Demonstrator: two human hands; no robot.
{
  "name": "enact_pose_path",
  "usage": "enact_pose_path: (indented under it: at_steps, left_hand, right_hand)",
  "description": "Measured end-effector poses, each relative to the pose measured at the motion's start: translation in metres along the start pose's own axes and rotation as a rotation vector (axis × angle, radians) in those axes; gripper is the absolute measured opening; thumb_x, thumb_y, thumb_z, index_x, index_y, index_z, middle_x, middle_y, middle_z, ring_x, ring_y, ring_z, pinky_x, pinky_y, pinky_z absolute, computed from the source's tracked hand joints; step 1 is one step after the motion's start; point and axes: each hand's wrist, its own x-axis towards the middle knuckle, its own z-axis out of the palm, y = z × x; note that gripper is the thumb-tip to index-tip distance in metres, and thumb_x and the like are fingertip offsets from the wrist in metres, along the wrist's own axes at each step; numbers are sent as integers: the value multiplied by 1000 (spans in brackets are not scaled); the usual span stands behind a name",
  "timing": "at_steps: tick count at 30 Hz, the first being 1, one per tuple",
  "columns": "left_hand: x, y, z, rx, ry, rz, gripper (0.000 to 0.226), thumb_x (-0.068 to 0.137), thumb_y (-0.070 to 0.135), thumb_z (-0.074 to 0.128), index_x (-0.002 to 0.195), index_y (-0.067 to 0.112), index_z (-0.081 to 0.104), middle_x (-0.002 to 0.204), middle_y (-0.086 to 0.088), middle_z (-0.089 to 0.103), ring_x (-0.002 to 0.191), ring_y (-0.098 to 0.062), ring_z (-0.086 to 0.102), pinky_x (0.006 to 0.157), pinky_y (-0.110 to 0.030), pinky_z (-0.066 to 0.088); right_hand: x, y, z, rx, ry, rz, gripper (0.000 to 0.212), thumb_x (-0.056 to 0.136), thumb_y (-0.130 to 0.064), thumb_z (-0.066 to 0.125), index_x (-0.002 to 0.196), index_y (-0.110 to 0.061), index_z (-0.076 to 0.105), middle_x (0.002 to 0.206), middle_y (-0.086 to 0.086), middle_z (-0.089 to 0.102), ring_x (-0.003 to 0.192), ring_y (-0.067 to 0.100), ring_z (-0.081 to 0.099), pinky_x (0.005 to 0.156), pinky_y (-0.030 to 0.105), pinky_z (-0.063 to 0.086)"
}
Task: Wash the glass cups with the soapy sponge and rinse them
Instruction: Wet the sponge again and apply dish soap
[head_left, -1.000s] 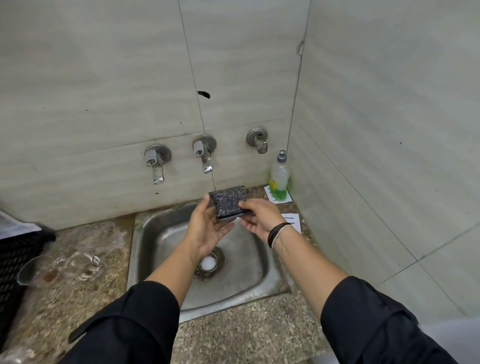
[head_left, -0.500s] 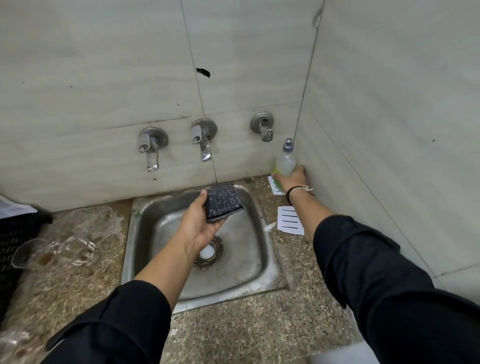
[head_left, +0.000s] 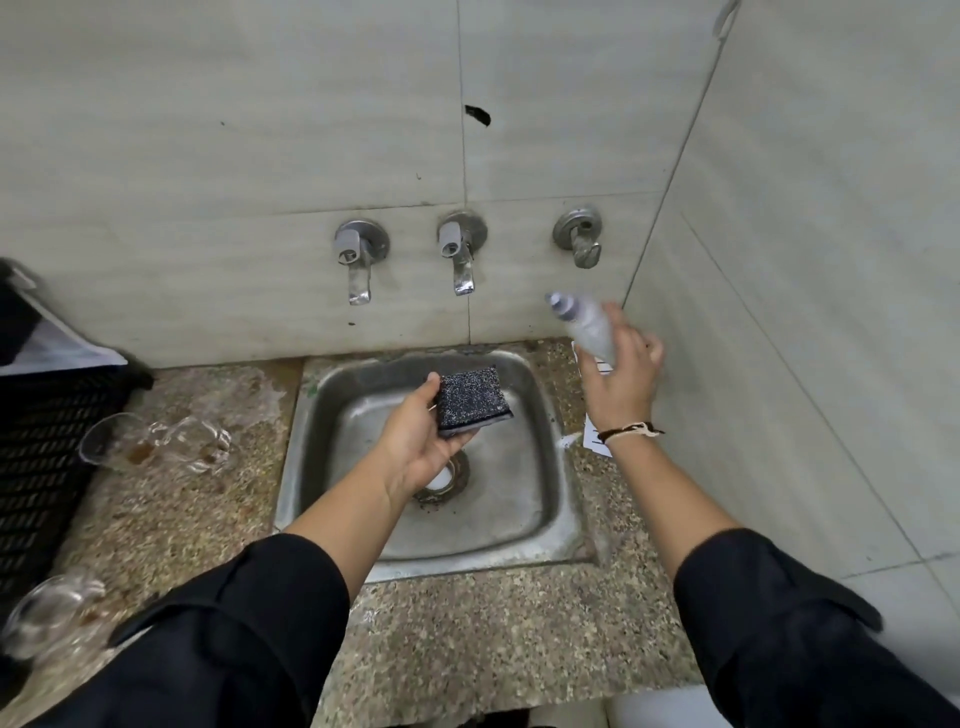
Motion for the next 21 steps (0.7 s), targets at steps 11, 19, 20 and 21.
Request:
enact_pose_path:
  at_steps: [11,19,20,21]
  left_hand:
    - [-31,-1,9,-31,-29,25,43,106,36,51,137,6,54,116,-16,72,105,-31,69,80,-44,58]
    - [-42,-9,18,-25,-39,27,39,106,37,51,132,9,57,112,-14,72,101,-29,69,83,-43,57]
    - [-43,-10,19,-26,-40,26,38,106,37,51,131,9,57,112,-14,71,101,-29,69,85,-43,57]
    - [-43,-12,20,-26,-42,24,38,106,37,51,131,8,57,114,-14,71,103,-29,69,87,-43,57]
  right_hand:
    - [-9,-45,-47,-622,89,-728,64,83,-12,64,142,-35,52,141,-16,56,118,26,51,90,44,27]
    - [-3,-53,-55,-656,145,-817,56,87,-13,59,138,-35,55,138,-15,58,119,23,48,90,44,25]
    - [-2,-52,-56,-654,154,-821,55,87,-13,58,137,-35,56,137,-15,59,119,23,48,90,44,25]
    - [-2,-51,-56,-654,158,-827,54,87,-13,58,136,-35,56,137,-15,59,118,23,49,90,44,25]
